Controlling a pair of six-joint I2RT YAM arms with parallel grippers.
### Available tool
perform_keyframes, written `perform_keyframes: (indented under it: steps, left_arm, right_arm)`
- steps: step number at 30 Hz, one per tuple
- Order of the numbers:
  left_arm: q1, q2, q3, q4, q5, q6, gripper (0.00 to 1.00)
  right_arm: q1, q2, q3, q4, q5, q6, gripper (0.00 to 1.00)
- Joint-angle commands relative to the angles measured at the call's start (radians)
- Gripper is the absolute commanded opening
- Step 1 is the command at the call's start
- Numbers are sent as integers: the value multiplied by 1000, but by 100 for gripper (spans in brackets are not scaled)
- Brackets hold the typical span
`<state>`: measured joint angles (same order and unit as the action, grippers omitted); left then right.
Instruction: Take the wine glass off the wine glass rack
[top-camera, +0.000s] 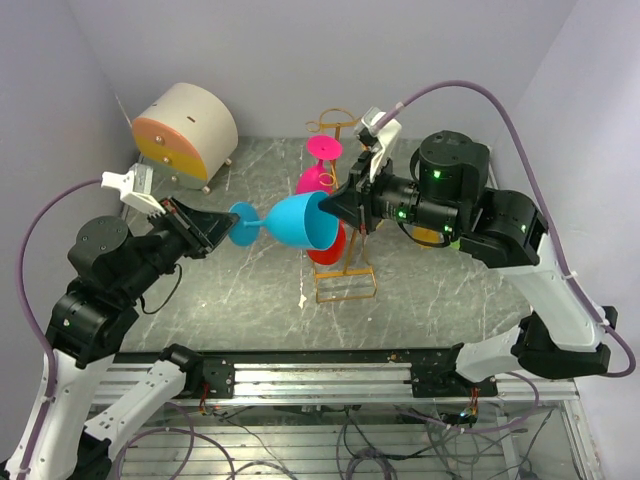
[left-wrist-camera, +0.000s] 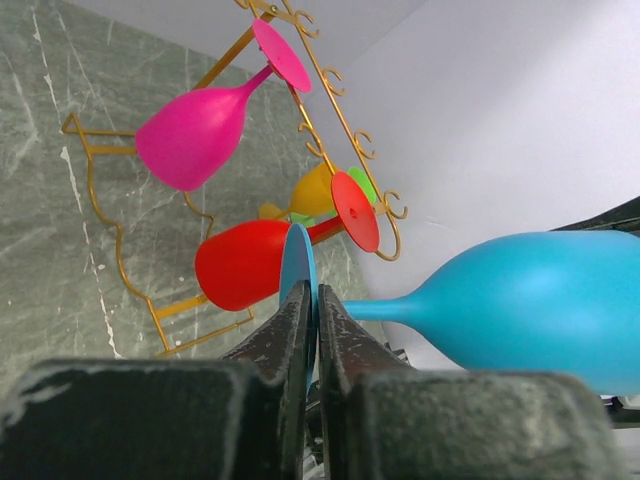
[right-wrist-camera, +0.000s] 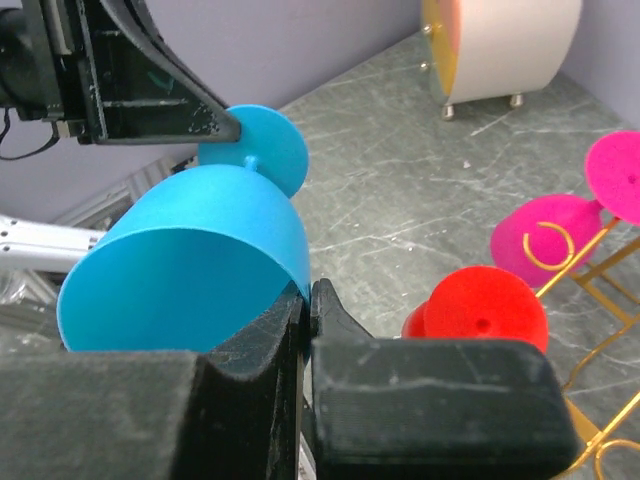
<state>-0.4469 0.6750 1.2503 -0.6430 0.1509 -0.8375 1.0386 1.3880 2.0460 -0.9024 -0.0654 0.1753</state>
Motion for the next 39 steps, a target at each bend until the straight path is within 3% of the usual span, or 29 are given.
perform_keyframes:
  steps: [1,3,6,10,14,18,21,23,25,32,36,39]
  left_arm:
    - [-5,31,57,65,37,-4,19]
    - [-5,44,69,44,12,4,38]
    - [-4,62,80,2,-57,35,45]
    - [-4,74,74,-32,-114,101,45]
    - [-5,64,28,-43,-169,173,44]
    - [-4,36,-50,-39,-246,226,42]
    - [-5,3,-110,-33,-299,256,41]
    - [-5,-22,-147,-28,-334,281,41]
    - [-5,-48,-179,-33,-374,290,41]
    - [-4,-157,-299,-49,-459,326,39]
    - [-4,-203,-370,-45,-488,330,39]
    - [-4,-222,-397,-35,-488,330,39]
  right_arm:
    - [3,-14,35,76,187,9,0]
    - [2,-50,33,112,304,4,0]
    - [2,-107,33,164,497,-24,0]
    - [2,-183,-15,278,788,-135,0]
    - [1,-185,-118,462,1142,-383,0]
    - [-27,-139,-153,567,1219,-486,0]
    - [-140,-72,-77,509,1175,-464,0]
    - [-272,-4,33,388,1058,-367,0]
    - [-352,35,31,387,1017,-345,0]
    - [-881,287,176,111,443,32,0]
    - [-1026,441,211,-11,204,115,0]
    - [-1073,519,187,-54,110,130,0]
